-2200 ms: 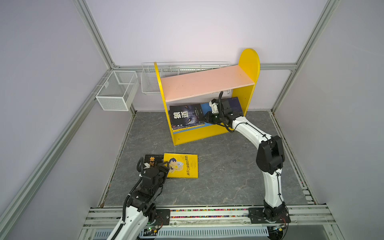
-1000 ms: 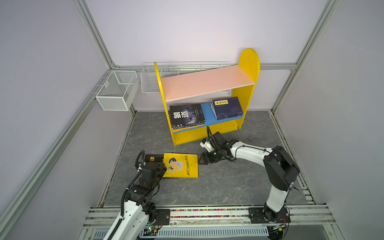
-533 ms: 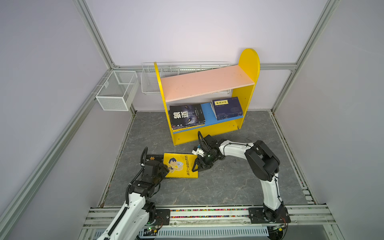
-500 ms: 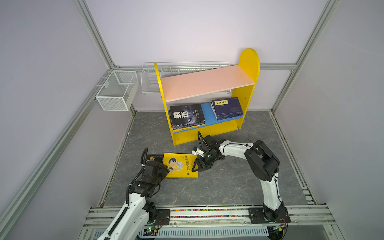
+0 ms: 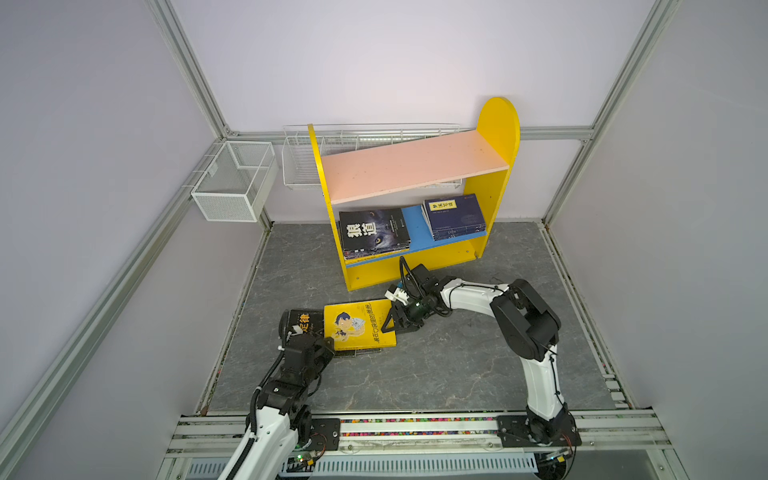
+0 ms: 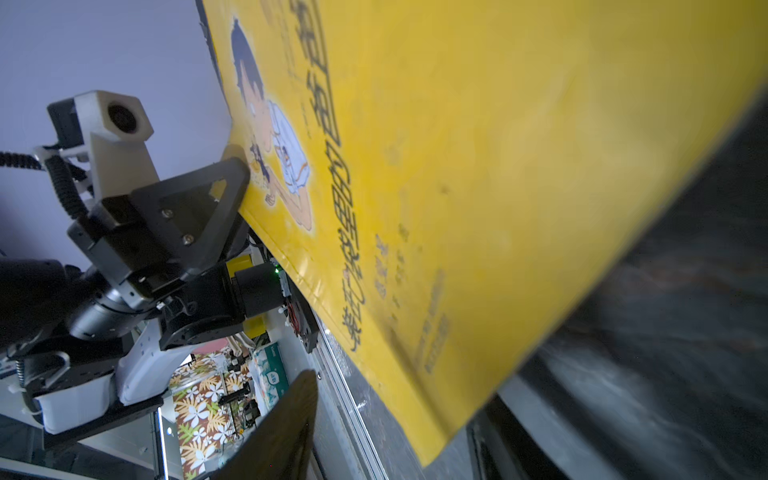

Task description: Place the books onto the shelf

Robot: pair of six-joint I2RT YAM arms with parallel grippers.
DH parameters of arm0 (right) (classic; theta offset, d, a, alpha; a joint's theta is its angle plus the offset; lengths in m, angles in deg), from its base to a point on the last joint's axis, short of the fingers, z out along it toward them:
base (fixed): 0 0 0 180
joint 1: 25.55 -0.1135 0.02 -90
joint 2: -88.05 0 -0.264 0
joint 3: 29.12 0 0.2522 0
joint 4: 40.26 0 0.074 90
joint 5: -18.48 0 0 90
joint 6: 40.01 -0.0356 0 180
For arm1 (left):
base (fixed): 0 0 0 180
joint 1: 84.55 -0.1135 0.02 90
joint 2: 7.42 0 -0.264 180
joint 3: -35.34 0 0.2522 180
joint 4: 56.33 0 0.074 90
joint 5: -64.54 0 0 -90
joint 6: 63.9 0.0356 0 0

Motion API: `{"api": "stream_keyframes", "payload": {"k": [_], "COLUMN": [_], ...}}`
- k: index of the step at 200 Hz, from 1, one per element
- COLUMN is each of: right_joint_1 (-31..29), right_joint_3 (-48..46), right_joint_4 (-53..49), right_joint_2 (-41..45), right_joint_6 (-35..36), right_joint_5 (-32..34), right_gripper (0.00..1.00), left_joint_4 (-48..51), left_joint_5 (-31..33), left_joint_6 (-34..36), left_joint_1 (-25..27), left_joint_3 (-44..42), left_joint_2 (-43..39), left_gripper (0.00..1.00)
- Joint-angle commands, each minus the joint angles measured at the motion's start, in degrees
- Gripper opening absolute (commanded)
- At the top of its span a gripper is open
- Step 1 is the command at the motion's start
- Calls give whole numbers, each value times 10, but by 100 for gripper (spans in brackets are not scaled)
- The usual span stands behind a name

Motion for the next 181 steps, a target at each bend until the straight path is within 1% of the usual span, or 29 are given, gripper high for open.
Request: {"api": "stream_keyframes", "payload": {"k": [1, 12, 29, 33, 53, 73, 93, 133, 162, 181], "right_joint_1": [-1, 7, 27, 33, 66, 88, 89, 77, 69, 62], "right_joint_3": [9, -3, -40, -50, -98, -136, -153, -196, -220, -223], "right_joint_4": [105, 139, 225, 240, 310, 347, 348, 337, 265, 224], "right_joint_2": [39, 47, 66, 71, 102, 138, 168, 235, 295, 311], "right_joint_6": [-42, -73, -145, -158, -226, -266, -282, -296, -256, -237], "right_joint_5": [-42, -40, -37, -33, -14, -4, -13, -12, 23, 35], "right_gripper": [58, 58, 59, 59, 59, 60, 60, 61, 62, 63], "left_joint_4": [3, -6, -33, -40, -95, -129, -151, -198, -259, -281], "left_joint_5": [-55, -57, -63, -64, -70, -58, -42, -17, -1, 23], "left_joint_6": [9, 3, -11, -34, -83, -123, -153, -192, -213, -214], "left_joint_1": [11, 13, 16, 16, 17, 17, 17, 18, 22, 30], "left_joint_3": [-12, -10, -7, -5, -5, 5, 17, 28, 26, 28], "left_joint_2": [0, 1, -6, -8, -33, -61, -76, -64, -35, -27], "left_gripper": [0, 0, 0, 0, 0, 0, 0, 0, 0, 0]}}
